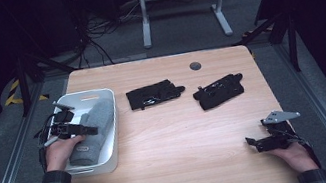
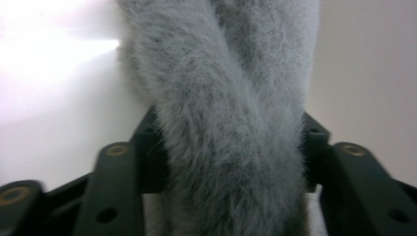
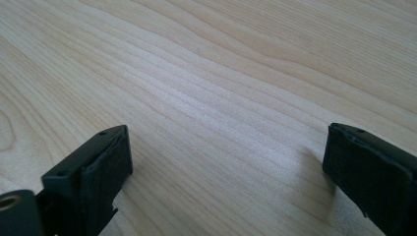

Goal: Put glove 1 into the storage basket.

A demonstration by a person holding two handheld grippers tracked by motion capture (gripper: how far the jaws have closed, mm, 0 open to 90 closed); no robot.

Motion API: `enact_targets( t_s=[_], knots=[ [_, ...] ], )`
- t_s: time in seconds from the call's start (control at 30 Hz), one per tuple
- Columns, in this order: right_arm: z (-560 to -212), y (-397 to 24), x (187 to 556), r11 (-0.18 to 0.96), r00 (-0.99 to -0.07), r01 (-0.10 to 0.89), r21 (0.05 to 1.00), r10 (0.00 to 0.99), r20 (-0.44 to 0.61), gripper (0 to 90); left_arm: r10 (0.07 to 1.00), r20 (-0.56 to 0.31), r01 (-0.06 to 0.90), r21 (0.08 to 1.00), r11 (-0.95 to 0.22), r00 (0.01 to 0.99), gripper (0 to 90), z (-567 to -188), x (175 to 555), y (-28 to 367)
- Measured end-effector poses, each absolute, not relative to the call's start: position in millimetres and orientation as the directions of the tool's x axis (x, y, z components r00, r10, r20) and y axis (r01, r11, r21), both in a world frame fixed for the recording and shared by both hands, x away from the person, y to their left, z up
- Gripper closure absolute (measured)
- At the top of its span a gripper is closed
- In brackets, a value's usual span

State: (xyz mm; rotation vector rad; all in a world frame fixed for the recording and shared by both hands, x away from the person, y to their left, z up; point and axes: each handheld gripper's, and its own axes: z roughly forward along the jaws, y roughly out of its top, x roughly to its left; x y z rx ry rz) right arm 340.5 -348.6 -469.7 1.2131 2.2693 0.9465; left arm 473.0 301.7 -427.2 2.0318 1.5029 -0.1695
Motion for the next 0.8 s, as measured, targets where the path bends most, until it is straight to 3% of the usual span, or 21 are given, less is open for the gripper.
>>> enact_targets(
  t_s=[0.23,0.8],
  knots=[
    [-470,-348,340,0.395,-0.545,0.569,0.721,0.838,-0.029,4.6,0.864,-0.342,0.876,0.437,-0.202,0.369,16.9,-415,470,297],
    [-470,-348,340,0.395,-0.545,0.569,0.721,0.838,-0.029,4.4,0.823,-0.256,0.759,0.585,-0.286,0.507,11.7,-363,448,264]
  ],
)
